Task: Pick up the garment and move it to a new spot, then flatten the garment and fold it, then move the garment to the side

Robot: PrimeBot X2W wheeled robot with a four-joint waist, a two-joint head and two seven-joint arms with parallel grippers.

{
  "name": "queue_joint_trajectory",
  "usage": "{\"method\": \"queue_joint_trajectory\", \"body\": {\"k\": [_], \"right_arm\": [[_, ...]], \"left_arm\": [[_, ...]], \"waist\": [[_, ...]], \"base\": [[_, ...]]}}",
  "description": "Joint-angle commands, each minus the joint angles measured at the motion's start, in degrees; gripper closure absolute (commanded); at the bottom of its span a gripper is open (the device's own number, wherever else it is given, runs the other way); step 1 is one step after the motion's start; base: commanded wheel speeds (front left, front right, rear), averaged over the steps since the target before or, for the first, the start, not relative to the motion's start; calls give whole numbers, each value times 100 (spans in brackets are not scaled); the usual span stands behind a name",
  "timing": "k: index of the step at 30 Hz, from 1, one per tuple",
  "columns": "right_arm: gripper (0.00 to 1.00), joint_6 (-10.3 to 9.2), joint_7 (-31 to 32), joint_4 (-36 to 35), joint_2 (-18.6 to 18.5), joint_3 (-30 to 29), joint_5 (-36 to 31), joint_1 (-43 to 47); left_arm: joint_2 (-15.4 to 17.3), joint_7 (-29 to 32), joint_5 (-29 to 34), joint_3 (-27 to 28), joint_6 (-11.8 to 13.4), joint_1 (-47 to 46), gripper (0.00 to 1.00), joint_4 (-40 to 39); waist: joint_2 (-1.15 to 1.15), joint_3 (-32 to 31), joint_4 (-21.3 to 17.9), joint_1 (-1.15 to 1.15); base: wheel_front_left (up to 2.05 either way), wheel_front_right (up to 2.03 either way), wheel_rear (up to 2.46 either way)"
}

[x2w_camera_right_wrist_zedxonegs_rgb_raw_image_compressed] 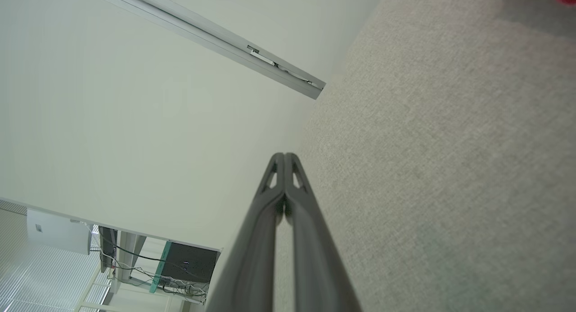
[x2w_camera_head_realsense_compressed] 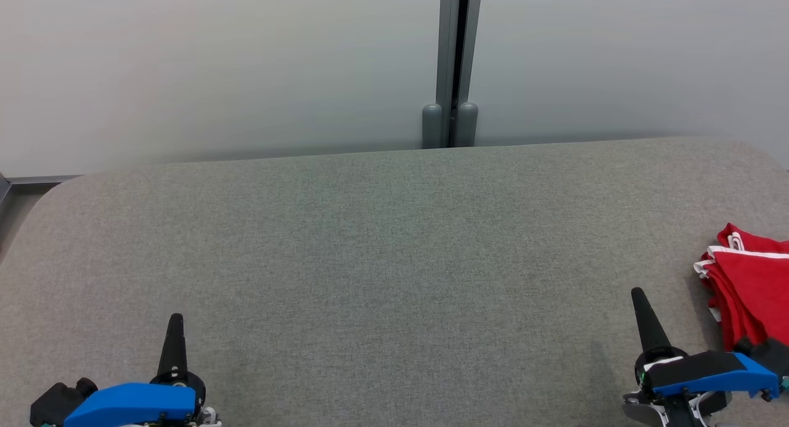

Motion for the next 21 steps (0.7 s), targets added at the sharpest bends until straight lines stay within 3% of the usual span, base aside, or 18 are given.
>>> {"method": "queue_joint_trajectory", "body": {"k": [1,21], "right_arm": [[100,2,48,-111,-35,-20,165,-2],[100,2,337,-350,-41,-125,1237,21]], "left_arm": [[12,41,-141,46,5,-162,100,-88],[-15,332,-1089,141,6,-285,100,-222]], "waist": [[0,1,1,0],[0,16,12,0]], "base": [[0,0,0],[0,0,0]]}}
